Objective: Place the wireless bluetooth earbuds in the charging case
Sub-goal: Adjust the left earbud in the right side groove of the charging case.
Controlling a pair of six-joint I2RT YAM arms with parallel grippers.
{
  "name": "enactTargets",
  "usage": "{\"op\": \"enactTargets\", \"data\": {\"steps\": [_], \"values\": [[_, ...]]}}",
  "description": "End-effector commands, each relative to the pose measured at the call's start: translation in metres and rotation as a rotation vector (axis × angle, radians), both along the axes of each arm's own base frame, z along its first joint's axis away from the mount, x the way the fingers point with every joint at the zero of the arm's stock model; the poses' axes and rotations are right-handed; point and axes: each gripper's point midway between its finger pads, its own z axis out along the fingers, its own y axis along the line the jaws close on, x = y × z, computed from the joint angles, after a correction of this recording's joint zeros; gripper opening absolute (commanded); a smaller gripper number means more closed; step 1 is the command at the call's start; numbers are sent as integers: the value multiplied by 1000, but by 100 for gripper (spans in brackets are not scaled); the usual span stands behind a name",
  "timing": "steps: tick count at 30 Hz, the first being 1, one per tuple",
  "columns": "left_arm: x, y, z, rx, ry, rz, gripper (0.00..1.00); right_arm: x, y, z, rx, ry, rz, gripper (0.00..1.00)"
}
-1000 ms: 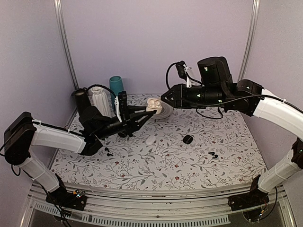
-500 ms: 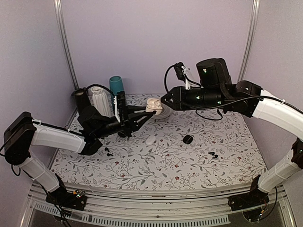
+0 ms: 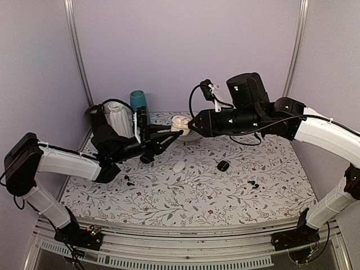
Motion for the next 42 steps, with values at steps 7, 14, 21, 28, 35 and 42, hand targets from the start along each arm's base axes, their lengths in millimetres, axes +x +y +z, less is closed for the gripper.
{"op": "enactTargets", "data": {"steps": [7,14,21,28,35,42], "values": [[-4,10,18,-35,-49,1,0,-7,-4,20,65,-9,-3,31],[6,9,17,-3,-69,69,0,-7,0,24,201,102,-61,31],[8,7,17,15,-86,82,0,-1,-1,27,243,124,-112,27],[6,5,17,36,-113,90,0,2,-2,22,234,125,-137,28],[6,2,16,67,-139,116,0,2,6,14,206,141,-125,28],[4,-1,16,77,-152,117,0,5,11,6,183,154,-133,27]]}}
